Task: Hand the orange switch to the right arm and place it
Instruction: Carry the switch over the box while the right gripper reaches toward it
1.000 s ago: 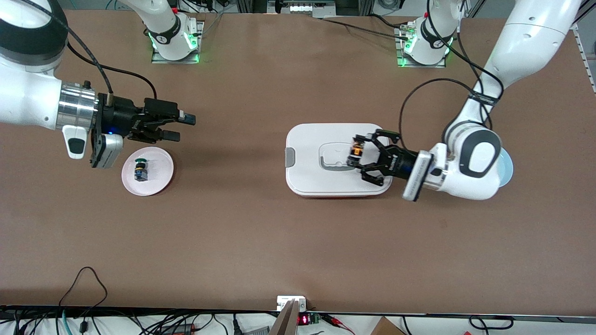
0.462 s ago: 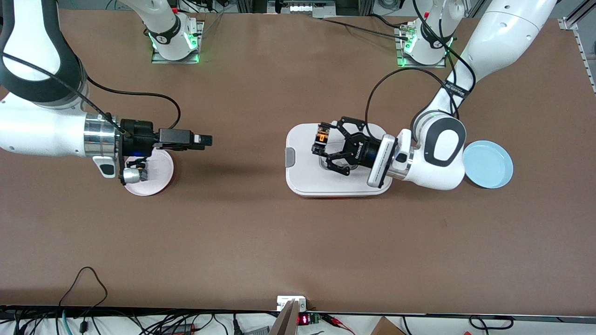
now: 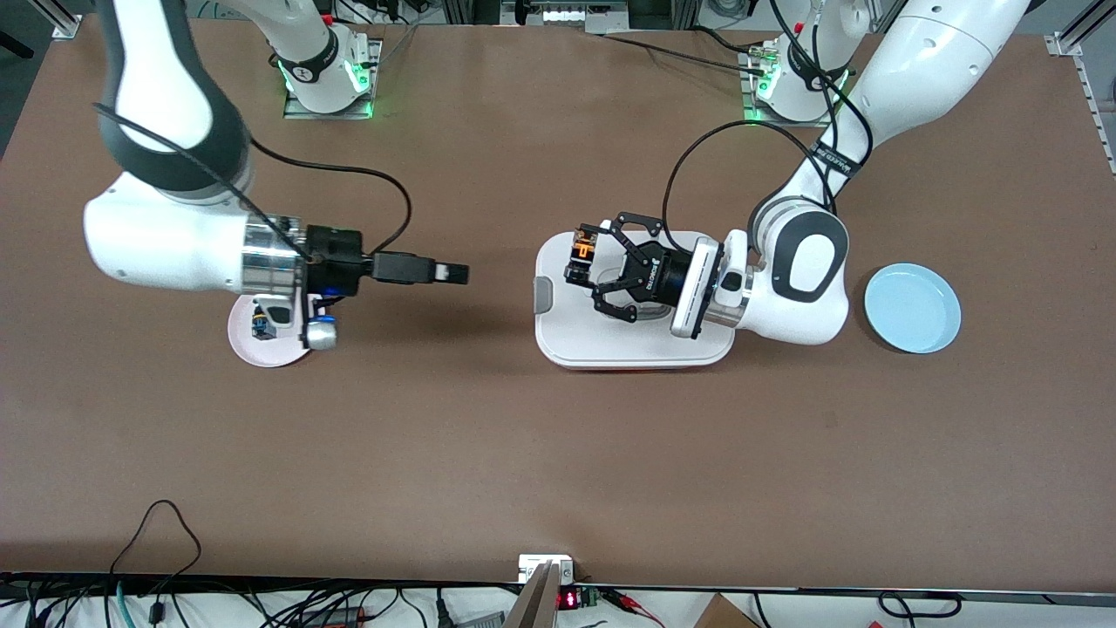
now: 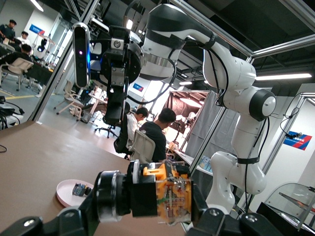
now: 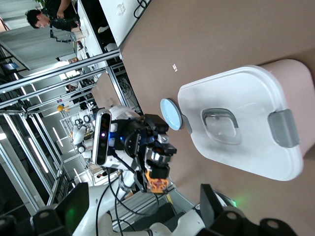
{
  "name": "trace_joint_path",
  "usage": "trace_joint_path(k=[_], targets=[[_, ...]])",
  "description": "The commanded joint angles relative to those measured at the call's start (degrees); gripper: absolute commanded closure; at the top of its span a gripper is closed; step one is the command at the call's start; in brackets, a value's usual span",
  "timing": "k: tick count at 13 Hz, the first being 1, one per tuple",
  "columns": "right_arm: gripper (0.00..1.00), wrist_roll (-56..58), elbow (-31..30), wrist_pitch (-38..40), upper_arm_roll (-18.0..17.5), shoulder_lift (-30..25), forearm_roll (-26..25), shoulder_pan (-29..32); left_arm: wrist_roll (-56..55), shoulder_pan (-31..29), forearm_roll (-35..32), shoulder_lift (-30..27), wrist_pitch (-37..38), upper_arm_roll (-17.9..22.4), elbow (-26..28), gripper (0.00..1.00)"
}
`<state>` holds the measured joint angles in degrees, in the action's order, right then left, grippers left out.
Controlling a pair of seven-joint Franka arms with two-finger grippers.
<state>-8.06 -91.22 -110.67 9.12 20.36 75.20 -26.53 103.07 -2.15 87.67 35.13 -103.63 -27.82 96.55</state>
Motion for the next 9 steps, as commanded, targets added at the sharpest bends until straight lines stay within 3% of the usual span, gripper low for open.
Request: trace_joint_path(k=[1,3,9], targets=[[0.00,-1.43,-2.55,-5.94,0.28,-0.14,4.41,-3.78,3.37,1.18,3.73,-1.29,-3.49,-0.48,1.62,0.64],[0.00,-0.82,-5.10,-9.46,0.28,-0.58,7.93,-5.89,3.37,2.50,5.75,-1.38,-5.62,-1.01,1.62,0.64],[0.00,-0.20,-11.34,-12.20,0.20,-2.78,10.83,-7.83,3.28,2.59,6.99,-1.38,-5.80,-1.27,1.54,0.64]])
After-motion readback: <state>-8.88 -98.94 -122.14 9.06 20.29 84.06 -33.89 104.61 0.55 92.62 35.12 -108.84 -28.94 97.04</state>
